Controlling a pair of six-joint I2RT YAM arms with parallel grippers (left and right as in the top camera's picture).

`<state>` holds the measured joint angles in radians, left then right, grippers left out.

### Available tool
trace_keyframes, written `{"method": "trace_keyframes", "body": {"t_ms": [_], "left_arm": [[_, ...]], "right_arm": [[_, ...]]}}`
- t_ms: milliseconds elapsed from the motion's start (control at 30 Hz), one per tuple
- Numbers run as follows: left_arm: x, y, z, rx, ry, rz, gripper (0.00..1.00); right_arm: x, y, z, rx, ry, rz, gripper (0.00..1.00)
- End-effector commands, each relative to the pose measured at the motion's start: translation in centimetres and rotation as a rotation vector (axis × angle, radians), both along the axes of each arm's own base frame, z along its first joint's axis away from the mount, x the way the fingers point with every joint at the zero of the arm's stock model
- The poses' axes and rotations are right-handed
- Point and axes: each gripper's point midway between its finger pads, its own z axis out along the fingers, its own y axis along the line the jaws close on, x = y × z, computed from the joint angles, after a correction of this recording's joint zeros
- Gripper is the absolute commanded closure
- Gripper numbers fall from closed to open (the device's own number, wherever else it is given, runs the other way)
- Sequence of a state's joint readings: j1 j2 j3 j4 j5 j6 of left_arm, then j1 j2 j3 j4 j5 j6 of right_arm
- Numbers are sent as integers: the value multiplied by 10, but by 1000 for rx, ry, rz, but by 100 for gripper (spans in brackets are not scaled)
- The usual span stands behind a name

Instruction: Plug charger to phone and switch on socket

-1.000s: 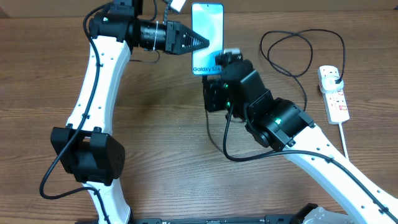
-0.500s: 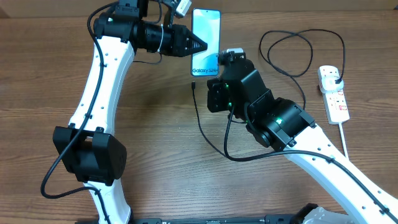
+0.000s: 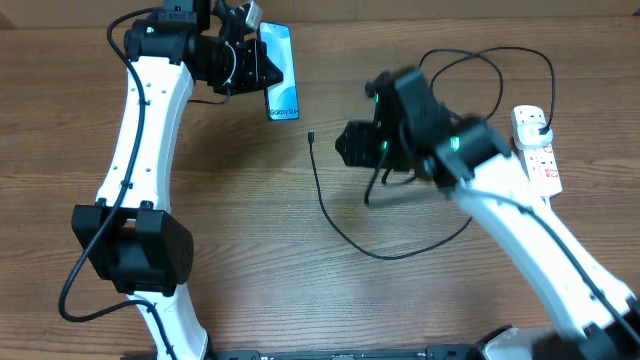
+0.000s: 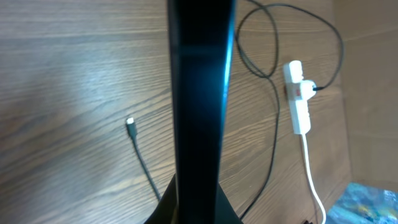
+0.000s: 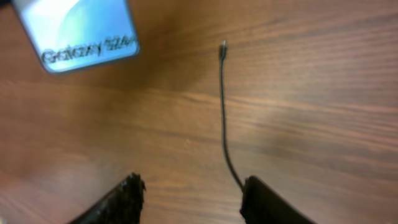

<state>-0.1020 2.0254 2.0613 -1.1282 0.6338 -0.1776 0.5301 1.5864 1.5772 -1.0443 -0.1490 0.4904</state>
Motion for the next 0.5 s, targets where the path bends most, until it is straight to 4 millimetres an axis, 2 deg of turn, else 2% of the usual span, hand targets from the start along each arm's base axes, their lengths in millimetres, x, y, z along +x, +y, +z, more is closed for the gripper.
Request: {"method": "trace_keyframes", "body": {"t_ms": [0,200,267,333,467], "left_arm": [[4,6,1,36,-8,35,96],[8,23,-2,37,34,124,96],[8,30,-3,40,46,138,96],[7,38,-5,50,61,156,96],[6,58,-9,62,87,200,96]], "right_arm": [[16,10,14,17,43,48,41],[35,12,-32,-105,242,71,18],[44,19,-45,-97,250,76,0],[54,27,-52,-78,233,80,0],[76,39,-51,-15,190,9,0]]}}
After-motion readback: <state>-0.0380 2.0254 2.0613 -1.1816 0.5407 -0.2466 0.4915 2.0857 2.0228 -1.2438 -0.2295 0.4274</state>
